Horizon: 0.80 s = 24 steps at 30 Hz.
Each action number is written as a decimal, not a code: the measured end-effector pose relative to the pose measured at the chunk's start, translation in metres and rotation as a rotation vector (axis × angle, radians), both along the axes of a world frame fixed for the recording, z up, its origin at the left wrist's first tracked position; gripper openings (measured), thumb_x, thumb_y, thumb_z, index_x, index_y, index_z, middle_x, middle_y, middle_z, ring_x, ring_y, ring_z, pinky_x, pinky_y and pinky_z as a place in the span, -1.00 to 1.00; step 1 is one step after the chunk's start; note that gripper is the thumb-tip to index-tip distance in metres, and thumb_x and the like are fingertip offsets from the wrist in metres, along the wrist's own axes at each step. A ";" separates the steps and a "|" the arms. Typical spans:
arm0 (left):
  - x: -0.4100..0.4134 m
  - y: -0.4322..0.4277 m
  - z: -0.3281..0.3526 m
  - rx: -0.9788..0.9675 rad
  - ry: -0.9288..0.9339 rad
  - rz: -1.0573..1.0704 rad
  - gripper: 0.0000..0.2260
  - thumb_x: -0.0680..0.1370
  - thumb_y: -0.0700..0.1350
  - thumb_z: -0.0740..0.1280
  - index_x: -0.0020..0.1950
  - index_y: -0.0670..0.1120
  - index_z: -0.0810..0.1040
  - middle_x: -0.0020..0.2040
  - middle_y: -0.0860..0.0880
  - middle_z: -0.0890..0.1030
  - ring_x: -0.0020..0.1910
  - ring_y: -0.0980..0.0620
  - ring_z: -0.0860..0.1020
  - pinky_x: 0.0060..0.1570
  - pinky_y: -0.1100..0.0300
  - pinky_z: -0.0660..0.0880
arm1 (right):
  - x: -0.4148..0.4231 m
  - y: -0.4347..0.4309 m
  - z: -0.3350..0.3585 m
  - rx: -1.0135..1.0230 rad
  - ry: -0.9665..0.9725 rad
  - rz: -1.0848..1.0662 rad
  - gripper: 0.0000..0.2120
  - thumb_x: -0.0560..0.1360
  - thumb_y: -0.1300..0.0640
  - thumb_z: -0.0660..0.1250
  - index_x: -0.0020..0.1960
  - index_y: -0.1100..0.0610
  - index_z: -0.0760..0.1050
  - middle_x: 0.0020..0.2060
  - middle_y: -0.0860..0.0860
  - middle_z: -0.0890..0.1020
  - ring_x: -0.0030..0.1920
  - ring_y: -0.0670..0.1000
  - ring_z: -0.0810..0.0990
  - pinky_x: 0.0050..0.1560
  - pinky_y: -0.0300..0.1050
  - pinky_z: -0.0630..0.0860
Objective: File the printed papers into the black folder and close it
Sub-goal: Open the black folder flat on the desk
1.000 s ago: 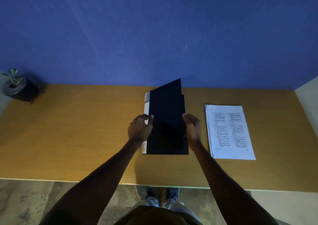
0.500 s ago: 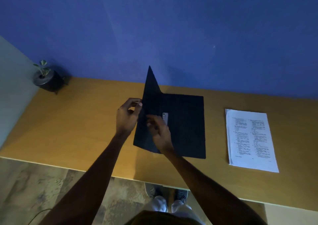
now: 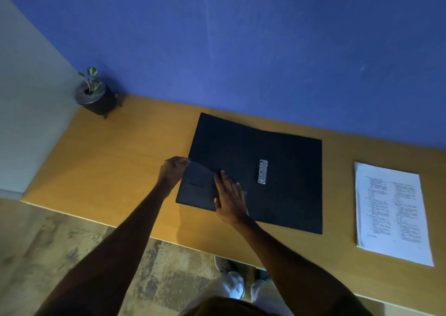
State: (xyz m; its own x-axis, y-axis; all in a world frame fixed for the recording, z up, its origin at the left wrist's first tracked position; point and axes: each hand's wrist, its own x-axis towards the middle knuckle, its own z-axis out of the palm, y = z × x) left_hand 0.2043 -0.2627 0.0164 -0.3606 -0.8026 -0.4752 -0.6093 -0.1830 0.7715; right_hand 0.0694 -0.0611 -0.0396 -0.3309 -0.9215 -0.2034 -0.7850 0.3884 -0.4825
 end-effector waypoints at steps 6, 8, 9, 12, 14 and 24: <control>-0.012 0.001 -0.014 0.128 -0.036 0.046 -0.71 0.63 -0.02 0.40 0.30 -0.08 0.71 0.24 -0.06 0.69 0.28 -0.15 0.62 0.09 0.07 0.49 | 0.009 -0.009 -0.014 0.132 -0.036 0.029 -0.17 0.66 0.05 0.31 0.74 0.08 -0.11 0.74 0.07 -0.17 0.74 0.14 -0.11 0.68 0.26 0.02; -0.015 -0.001 -0.020 0.146 -0.060 0.055 -0.69 0.64 -0.03 0.41 0.34 -0.09 0.69 0.23 -0.02 0.64 0.28 -0.10 0.58 0.16 0.08 0.47 | 0.010 -0.013 -0.017 0.163 -0.052 0.033 -0.18 0.66 0.06 0.31 0.74 0.10 -0.10 0.73 0.07 -0.18 0.74 0.15 -0.13 0.68 0.27 0.05; -0.017 -0.001 -0.022 0.158 -0.066 0.051 -0.68 0.65 -0.03 0.40 0.36 -0.11 0.67 0.23 -0.02 0.63 0.26 -0.07 0.56 0.17 0.08 0.46 | 0.010 -0.014 -0.019 0.174 -0.062 0.032 -0.18 0.66 0.07 0.31 0.74 0.10 -0.10 0.73 0.08 -0.19 0.73 0.15 -0.14 0.68 0.28 0.05; -0.020 0.000 -0.028 0.183 -0.064 0.013 -0.68 0.67 -0.02 0.38 0.36 -0.14 0.66 0.21 -0.06 0.63 0.21 -0.07 0.55 0.14 0.06 0.47 | 0.010 -0.015 -0.023 0.191 -0.069 0.023 -0.17 0.65 0.07 0.31 0.74 0.10 -0.13 0.73 0.06 -0.22 0.73 0.14 -0.18 0.69 0.27 0.01; -0.019 0.000 -0.032 0.167 -0.091 -0.010 -0.77 0.67 -0.01 0.37 0.25 -0.10 0.68 0.15 -0.08 0.62 0.16 -0.08 0.55 0.16 0.02 0.48 | 0.012 -0.014 -0.024 0.186 -0.057 0.019 -0.15 0.64 0.09 0.32 0.74 0.09 -0.14 0.73 0.06 -0.23 0.73 0.13 -0.19 0.69 0.26 -0.01; -0.042 0.028 -0.034 -0.069 -0.338 -0.264 -0.40 0.65 0.04 0.38 0.65 -0.12 0.35 0.59 -0.26 0.34 0.57 -0.36 0.32 0.51 -0.19 0.37 | -0.027 0.011 -0.010 -0.050 -0.044 -0.063 -0.27 0.69 0.02 0.24 0.74 0.07 -0.03 0.74 0.01 -0.02 0.73 0.02 -0.02 0.69 0.14 -0.08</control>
